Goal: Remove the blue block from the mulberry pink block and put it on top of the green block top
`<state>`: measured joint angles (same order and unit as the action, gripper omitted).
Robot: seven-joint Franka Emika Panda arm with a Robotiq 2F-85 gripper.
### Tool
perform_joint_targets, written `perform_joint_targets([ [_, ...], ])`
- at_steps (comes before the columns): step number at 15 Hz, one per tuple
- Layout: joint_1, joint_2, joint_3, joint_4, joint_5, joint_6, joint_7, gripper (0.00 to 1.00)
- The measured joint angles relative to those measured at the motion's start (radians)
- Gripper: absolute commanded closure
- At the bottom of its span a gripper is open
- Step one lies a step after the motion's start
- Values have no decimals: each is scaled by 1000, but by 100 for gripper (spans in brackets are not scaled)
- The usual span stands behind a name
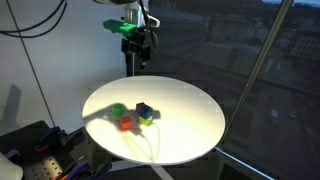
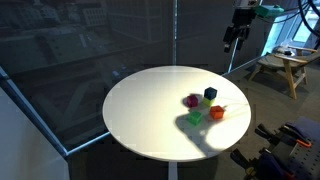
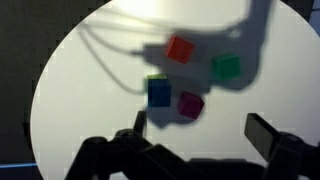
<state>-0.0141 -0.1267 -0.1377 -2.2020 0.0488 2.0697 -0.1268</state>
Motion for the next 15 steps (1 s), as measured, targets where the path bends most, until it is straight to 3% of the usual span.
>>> perform_joint_targets([
  [5, -4, 92, 4, 48, 43, 53, 0, 0],
  [15, -26, 243, 12, 60, 54, 284, 11, 0],
])
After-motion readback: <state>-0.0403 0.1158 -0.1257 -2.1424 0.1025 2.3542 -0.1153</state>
